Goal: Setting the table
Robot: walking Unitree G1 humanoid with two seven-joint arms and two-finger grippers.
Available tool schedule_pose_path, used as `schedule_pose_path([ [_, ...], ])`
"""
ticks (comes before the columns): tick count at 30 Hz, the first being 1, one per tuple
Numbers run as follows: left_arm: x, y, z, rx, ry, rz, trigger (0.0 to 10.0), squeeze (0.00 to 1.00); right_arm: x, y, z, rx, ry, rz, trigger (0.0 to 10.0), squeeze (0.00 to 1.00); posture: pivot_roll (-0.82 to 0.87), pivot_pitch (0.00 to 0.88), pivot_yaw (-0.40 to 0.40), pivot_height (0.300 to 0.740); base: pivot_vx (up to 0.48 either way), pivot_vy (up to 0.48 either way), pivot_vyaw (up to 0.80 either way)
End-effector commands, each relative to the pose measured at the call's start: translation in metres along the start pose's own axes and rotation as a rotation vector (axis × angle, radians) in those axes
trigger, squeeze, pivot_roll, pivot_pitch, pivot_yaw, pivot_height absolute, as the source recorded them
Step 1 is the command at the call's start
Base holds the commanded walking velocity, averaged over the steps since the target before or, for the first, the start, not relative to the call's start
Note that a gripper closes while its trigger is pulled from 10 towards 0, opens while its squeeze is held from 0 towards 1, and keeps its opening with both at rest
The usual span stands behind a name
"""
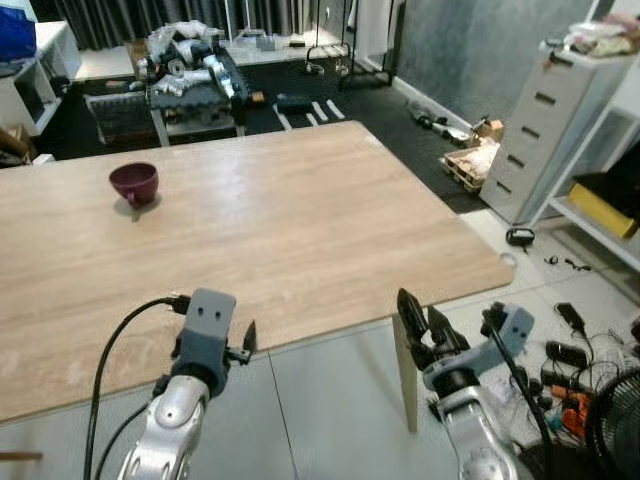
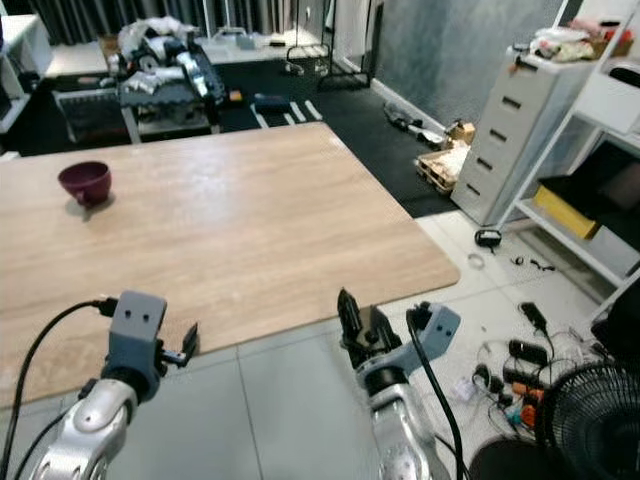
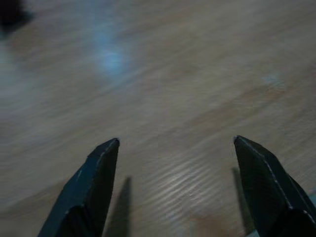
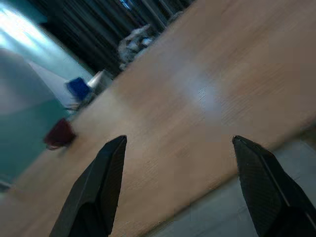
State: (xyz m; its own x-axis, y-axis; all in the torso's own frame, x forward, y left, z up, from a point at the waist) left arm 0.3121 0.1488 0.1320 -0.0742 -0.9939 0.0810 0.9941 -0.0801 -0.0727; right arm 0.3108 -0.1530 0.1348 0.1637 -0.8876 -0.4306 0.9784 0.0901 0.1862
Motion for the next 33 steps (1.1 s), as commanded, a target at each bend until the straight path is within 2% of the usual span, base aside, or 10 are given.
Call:
schedule_pose_path([
  [1,-0.003,-0.002,-0.008,-0.03,0.003,0.016,10.0,0.0,0.001,-0.004,-0.005,-0.021,0.016,-0.008,10.0,0.0,0.08,0.057,0.057,0.74,0.0,0.0,0.78],
  [9,-0.005,0.0,0.001,0.0,0.011,0.027,10.0,0.0,0.001,-0.003,-0.005,-0.019,0.015,-0.009,10.0,0.0,0.08,0.059,0.056,0.74,0.0,0.0,0.78],
  [15,-0.011,0.007,0.018,0.065,0.042,0.037,10.0,0.0,0.001,0.0,-0.001,-0.005,0.016,-0.016,10.0,0.0,0.09,0.059,0.054,0.74,0.0,0.0,0.77],
  [19,-0.018,0.013,0.04,0.137,0.052,0.058,10.0,0.0,0.003,0.004,0.006,0.021,0.02,-0.038,10.0,0.0,0.09,0.059,0.052,0.74,0.068,0.06,0.75],
  [21,-0.018,0.014,0.043,0.145,0.053,0.062,10.0,0.0,0.003,0.005,0.007,0.023,0.016,-0.041,10.0,0.0,0.09,0.059,0.052,0.74,0.27,0.24,0.66],
  [28,-0.029,0.02,0.05,0.154,0.046,0.125,10.0,0.0,-0.005,0.01,0.013,0.041,-0.042,-0.012,10.0,0.0,0.09,0.059,0.051,0.74,0.349,0.329,0.0],
  [33,-0.03,0.02,0.05,0.154,0.046,0.13,10.0,0.0,-0.005,0.01,0.012,0.039,-0.057,-0.008,10.0,0.0,0.09,0.059,0.051,0.74,0.349,0.329,0.0],
])
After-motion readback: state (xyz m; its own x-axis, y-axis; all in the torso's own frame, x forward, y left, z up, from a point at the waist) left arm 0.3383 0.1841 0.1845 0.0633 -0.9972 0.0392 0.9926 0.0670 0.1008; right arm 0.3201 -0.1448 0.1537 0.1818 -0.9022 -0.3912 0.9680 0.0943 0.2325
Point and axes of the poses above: a point about 5 cm out from each wrist's last joint towards the gripper, its own y axis pointing out of the wrist towards the gripper, its own z axis along the axis of the wrist's last joint, x = y × z, the point moved 1 cm from there along y, pointing out of the wrist towards the gripper, and after that the axes turned 14 degrees about -y, right-handed, at the moved point
